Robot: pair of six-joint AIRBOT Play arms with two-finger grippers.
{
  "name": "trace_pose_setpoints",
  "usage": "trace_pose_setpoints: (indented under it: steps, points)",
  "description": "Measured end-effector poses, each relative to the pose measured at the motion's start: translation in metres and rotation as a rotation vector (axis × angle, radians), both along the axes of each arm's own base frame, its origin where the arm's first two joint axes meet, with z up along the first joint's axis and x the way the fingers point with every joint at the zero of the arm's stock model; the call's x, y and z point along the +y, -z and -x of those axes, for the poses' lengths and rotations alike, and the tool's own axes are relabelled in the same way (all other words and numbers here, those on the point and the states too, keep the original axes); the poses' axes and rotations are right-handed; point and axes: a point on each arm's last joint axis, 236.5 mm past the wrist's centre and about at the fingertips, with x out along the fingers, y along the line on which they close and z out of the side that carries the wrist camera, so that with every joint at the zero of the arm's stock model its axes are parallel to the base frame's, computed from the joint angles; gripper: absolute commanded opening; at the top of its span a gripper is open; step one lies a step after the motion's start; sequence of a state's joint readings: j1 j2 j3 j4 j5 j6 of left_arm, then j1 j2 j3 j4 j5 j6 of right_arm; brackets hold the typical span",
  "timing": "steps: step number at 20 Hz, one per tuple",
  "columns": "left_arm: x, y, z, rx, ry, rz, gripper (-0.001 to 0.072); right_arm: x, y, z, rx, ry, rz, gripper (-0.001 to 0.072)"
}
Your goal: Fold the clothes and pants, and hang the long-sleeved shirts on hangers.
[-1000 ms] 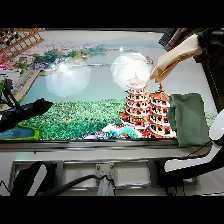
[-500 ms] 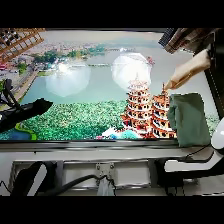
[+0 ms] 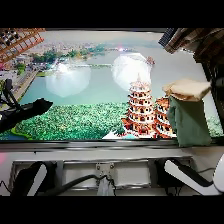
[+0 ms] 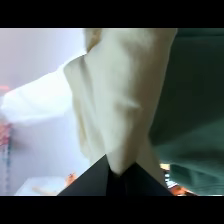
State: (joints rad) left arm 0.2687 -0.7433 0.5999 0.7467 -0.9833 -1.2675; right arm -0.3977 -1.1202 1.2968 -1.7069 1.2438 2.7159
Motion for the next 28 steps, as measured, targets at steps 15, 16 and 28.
trace_pose_setpoints:
  steps: [15,16,28]
  points:
    - [-0.001,0.0,0.001,0.002,0.003,0.0,0.0019,-0.029,0.084,0.142,0.28,-0.036,0.03,0.0026]
    - [-0.001,0.0,0.001,0.003,0.004,0.001,0.0019,-0.027,0.091,0.145,0.292,-0.05,0.024,0.0026]
    - [-0.003,0.001,0.004,0.014,0.017,0.006,0.002,-0.005,0.138,0.17,0.438,-0.274,-0.013,0.0606]
